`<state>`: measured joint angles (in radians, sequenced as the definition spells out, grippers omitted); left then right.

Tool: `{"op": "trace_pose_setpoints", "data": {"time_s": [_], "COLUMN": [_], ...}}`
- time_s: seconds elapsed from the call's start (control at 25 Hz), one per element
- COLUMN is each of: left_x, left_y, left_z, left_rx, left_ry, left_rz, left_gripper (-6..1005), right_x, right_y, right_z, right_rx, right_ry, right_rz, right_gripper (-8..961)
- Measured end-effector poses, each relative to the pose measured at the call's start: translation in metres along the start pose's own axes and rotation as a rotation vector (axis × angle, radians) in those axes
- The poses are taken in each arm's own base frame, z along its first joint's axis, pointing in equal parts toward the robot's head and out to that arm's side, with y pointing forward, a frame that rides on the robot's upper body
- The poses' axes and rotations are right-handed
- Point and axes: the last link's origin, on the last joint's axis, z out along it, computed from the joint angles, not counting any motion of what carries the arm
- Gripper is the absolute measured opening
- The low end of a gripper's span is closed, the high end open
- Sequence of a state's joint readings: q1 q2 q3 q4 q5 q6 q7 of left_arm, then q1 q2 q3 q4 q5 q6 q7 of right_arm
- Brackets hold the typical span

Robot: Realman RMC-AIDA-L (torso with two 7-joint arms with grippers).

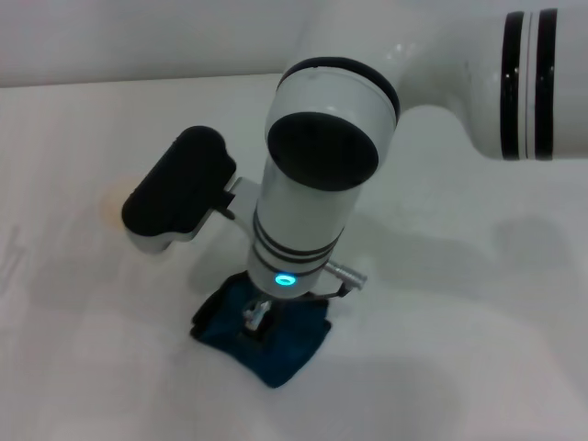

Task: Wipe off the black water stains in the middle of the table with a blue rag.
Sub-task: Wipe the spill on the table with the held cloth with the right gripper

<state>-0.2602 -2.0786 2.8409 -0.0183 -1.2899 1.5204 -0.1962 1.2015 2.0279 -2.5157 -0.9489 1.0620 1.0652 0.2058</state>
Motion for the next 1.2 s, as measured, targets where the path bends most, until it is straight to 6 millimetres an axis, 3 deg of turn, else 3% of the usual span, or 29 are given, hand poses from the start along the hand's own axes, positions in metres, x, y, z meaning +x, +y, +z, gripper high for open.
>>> {"op": "trace_pose_setpoints", "data": {"time_s": [0.36,0.6,0.84,1.2], "left_x": [0.0,0.0,0.0,0.0], "left_y": [-0.005,-0.006,-0.003,-0.002], "left_z": [-0.005,-0.005,-0.004,-0.002], "left_rx": [0.013,0.011,0.007,0.004], "left_ry": [-0.006,-0.007,-0.004,-0.001], "left_rz": [0.011,0.012,0.004,0.003], "left_gripper": [881,883,882,882], "right_x": [0.002,0.012,0.012,-0.013], "right_y": [-0.038,-0.051,-0.023,0.03], "right_z": [-0.015,-0.01,0.0,-0.01], "right_rx": [0.136,0.158,0.047,-0.097], "right_ry": [0.032,0.047,0.01,-0.104], "right_rz": [0.079,0.122,0.09,-0.015], "right_gripper": [41,41,41,41]}}
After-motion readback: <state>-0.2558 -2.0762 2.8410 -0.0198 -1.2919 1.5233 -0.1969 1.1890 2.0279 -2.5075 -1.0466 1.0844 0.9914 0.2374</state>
